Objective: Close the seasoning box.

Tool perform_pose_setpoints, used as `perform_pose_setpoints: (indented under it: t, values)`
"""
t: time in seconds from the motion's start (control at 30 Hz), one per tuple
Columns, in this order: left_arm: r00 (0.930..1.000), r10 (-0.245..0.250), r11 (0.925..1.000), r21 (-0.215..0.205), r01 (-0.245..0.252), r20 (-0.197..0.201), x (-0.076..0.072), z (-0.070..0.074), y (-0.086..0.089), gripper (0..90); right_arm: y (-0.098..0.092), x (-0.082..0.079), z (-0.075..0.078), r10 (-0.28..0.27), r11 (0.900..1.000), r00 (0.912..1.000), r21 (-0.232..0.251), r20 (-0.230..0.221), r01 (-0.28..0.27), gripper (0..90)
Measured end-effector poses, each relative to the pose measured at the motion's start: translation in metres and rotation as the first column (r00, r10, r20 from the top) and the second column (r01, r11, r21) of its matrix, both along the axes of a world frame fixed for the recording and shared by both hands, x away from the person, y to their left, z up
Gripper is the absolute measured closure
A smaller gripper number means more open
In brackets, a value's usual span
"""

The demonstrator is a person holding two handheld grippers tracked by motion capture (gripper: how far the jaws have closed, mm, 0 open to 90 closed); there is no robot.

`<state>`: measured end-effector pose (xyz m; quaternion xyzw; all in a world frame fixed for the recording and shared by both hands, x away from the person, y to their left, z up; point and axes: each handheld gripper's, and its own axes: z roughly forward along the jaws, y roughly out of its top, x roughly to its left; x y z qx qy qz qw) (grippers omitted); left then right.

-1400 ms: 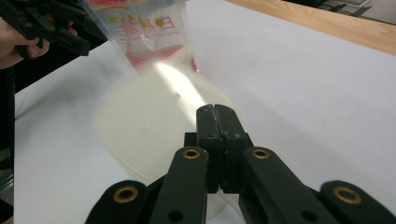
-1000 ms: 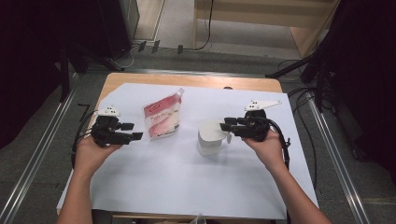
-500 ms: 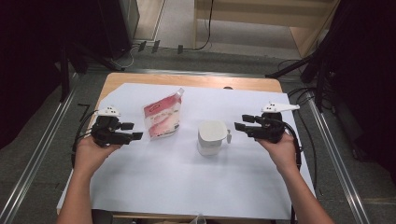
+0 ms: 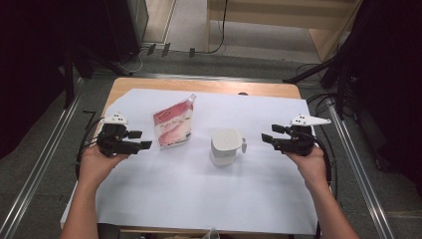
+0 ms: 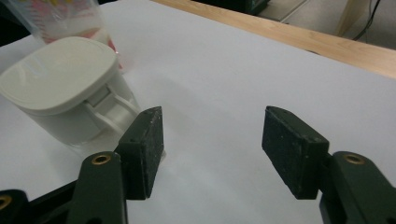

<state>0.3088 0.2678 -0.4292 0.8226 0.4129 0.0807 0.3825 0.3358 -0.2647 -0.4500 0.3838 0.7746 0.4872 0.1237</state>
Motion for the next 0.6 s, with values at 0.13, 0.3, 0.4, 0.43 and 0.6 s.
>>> perform_pose_setpoints:
  t: [0.13,0.3,0.4,0.43,0.6]
  values:
    - [1.0000,0.007,1.0000,0.000,-0.007,0.002,0.000,-0.001,0.000,39.1,-0.009,0.003,-0.004,-0.031,0.999,0.9991,0.011,-0.027,0.032,40.2]
    - [1.0000,0.008,1.0000,0.003,-0.008,0.002,0.001,-0.002,0.001,39.1,-0.016,0.005,-0.004,-0.052,0.998,0.9985,0.023,-0.021,0.052,39.3]
    - [1.0000,0.006,1.0000,0.002,-0.006,-0.001,0.001,-0.003,0.001,39.0,-0.019,0.006,-0.006,-0.063,0.998,0.9977,0.015,-0.026,0.063,38.2]
    - [0.9999,0.012,0.9999,-0.001,-0.012,-0.002,0.001,-0.002,0.001,39.2,-0.020,0.006,-0.006,-0.064,0.998,0.9976,0.015,-0.026,0.064,37.9]
    - [0.9996,0.027,0.9996,-0.008,-0.027,-0.003,0.002,-0.002,0.002,40.1,-0.020,0.006,-0.008,-0.085,0.996,0.9963,0.007,-0.017,0.085,35.6]
